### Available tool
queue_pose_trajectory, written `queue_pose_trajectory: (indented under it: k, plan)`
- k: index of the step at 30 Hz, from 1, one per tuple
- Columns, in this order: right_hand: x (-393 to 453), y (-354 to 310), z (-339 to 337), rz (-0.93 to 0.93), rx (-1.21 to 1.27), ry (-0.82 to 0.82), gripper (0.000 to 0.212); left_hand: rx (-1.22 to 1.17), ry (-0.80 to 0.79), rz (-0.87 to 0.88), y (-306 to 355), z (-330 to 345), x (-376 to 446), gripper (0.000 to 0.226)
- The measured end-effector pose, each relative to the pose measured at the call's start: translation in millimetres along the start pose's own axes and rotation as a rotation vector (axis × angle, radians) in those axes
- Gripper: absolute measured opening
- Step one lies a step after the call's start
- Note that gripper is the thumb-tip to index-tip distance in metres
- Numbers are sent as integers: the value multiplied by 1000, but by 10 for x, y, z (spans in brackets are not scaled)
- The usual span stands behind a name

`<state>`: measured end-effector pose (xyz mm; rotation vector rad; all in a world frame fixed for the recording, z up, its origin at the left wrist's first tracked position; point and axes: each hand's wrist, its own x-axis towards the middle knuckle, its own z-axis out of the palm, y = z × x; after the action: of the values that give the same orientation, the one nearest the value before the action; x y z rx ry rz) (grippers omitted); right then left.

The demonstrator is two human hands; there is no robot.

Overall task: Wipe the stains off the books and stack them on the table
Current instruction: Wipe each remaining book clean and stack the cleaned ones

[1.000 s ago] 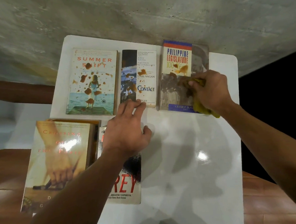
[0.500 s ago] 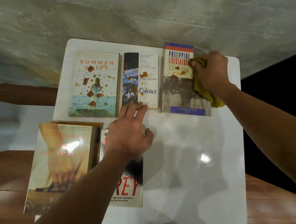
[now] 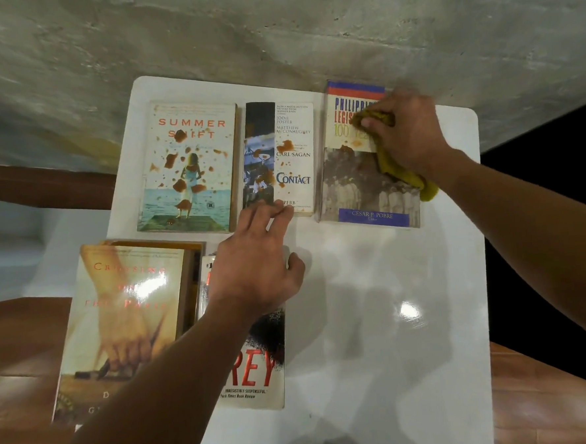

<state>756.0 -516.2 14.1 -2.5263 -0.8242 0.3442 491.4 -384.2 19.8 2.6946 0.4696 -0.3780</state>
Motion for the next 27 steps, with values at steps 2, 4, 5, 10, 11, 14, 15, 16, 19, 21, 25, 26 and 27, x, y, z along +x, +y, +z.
queue_pose_trajectory:
  k: [2,4,5,10,11,14,15,16,19,21,25,26,27]
  plan:
    - [26,-23,49,23,0,33,28,-2,0,-6,0,9,-20,71]
    - [-44,-55,94,-80,-52,-54,28,-9,13,-7,-8,11,-17,71]
    - [-92,-47,80,-149,-73,-106,30,-9,12,-2,-2,12,-4,71]
    - [-35,-9,90,-30,-2,-10,30,-7,1,-3,14,16,-19,69]
    - [-55,-36,115,-58,-6,-34,29,-2,7,-2,5,22,-21,68]
    - [-121,-11,96,-233,-41,-174,28,-8,13,6,-9,13,-2,68]
    - [-108,-7,75,-191,-24,-168,29,-8,9,4,-11,10,0,68]
    - [-100,-6,75,-120,-1,-112,30,-7,6,1,-10,11,-6,68]
    - [-146,-39,140,-83,15,-55,28,-6,6,-4,1,30,-29,68]
    - [-216,-41,129,-207,-20,-167,27,-10,14,-1,-9,22,-13,67]
    - [-168,55,51,-44,55,-46,29,-6,5,-2,4,12,-7,68]
    - [-197,46,65,-34,45,-43,29,-6,5,-5,14,21,-14,69]
    - [-244,13,76,-76,17,-84,29,-5,10,-7,12,20,-14,69]
